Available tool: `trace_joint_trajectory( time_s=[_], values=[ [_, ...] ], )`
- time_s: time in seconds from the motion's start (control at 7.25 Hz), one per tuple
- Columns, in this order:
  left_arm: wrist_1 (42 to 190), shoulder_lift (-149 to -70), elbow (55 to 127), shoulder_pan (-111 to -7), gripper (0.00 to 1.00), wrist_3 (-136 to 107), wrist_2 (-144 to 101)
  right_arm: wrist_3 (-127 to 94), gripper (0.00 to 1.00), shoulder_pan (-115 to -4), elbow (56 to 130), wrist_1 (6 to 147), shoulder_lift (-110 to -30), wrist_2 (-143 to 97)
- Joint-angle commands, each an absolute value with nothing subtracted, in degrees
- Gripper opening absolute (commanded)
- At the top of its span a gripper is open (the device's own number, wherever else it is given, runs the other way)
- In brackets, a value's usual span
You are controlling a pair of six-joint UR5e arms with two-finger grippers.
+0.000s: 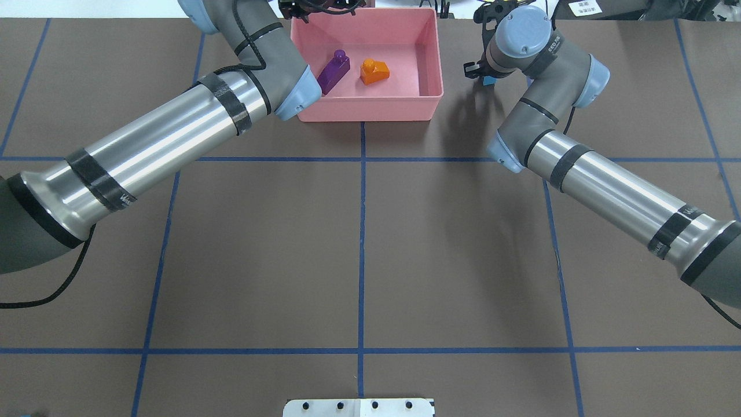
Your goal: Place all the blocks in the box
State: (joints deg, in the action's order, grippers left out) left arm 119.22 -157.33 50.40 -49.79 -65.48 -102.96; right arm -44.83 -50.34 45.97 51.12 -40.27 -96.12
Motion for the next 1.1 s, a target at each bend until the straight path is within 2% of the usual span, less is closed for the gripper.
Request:
trace_joint_trajectory(
  time_s=[0.0, 0.28, 0.41, 0.69, 0.83, 0.97],
  values=[
    [115.05, -157.32, 54.22, -50.70, 1.00, -65.48, -106.23, -44.74, 0.00, -52.63, 51.03, 53.33, -40.25, -100.51],
    [109.30, -152.35, 62.26, -55.26, 1.00, -65.13, -118.15, -44.91, 0.00, -56.41, 61.74, 66.04, -38.42, -108.25],
    [101.33, -147.62, 70.93, -58.85, 1.00, -63.21, -119.95, -45.35, 0.00, -56.51, 62.22, 69.23, -34.41, -109.41],
    [81.91, -132.80, 95.24, -59.68, 1.00, -44.74, -120.42, -56.29, 0.00, -54.51, 60.22, 70.84, -28.68, -108.55],
    [80.70, -120.36, 107.28, -59.59, 1.00, -39.60, -120.41, -56.95, 0.00, -52.23, 57.59, 70.67, -26.04, -104.28],
    [80.86, -110.84, 115.84, -59.59, 1.00, -38.25, -120.41, -57.56, 0.00, -49.42, 53.48, 69.27, -23.84, -98.67]
  ],
)
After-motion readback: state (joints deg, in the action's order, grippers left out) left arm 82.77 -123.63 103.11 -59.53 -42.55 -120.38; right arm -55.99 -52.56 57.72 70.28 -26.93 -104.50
